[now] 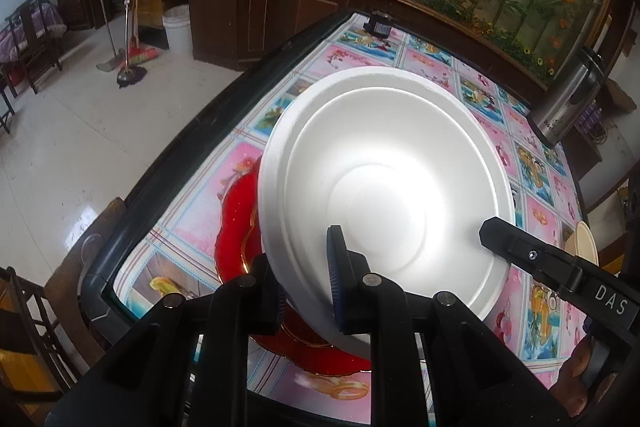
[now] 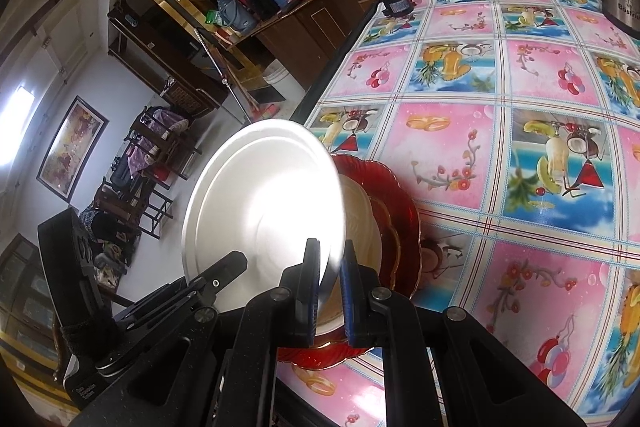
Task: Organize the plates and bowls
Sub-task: 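Hold the white foam bowl tilted with both tools above the stack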
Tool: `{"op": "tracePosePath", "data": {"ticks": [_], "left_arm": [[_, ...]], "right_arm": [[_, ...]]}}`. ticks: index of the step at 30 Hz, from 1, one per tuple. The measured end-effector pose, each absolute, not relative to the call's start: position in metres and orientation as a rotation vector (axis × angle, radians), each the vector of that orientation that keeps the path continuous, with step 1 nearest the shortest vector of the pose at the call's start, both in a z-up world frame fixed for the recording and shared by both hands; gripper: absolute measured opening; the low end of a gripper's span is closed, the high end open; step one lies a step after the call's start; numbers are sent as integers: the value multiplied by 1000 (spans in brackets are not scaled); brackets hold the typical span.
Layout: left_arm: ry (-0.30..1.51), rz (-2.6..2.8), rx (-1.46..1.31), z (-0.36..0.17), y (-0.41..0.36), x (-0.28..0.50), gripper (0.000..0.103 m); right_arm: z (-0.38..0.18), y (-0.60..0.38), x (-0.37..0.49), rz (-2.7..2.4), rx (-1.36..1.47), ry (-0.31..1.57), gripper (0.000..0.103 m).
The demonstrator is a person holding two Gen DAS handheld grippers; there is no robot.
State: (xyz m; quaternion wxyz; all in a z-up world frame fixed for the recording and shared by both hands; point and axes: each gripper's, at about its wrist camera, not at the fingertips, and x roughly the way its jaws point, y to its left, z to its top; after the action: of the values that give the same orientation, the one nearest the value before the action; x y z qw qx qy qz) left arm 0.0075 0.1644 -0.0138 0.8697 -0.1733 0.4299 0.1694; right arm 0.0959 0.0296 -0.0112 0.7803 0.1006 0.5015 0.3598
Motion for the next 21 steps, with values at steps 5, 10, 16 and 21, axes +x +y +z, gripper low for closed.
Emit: {"op": "tracePosePath", "data": {"ticks": [5, 10, 16, 21], "left_arm": [[906, 352, -367, -17, 166, 9, 16], [912, 351, -371, -20, 166, 8, 16], [914, 349, -372, -20, 166, 8, 16], [919, 351, -372, -21, 167, 9, 16]], "right_arm": [[-8, 29, 96, 778, 219, 1077, 9], [-10, 30, 94, 773, 212, 1084, 9], [-12, 30, 92, 769, 214, 1087, 9], [-13, 29, 94, 765, 217, 1090, 9]]}}
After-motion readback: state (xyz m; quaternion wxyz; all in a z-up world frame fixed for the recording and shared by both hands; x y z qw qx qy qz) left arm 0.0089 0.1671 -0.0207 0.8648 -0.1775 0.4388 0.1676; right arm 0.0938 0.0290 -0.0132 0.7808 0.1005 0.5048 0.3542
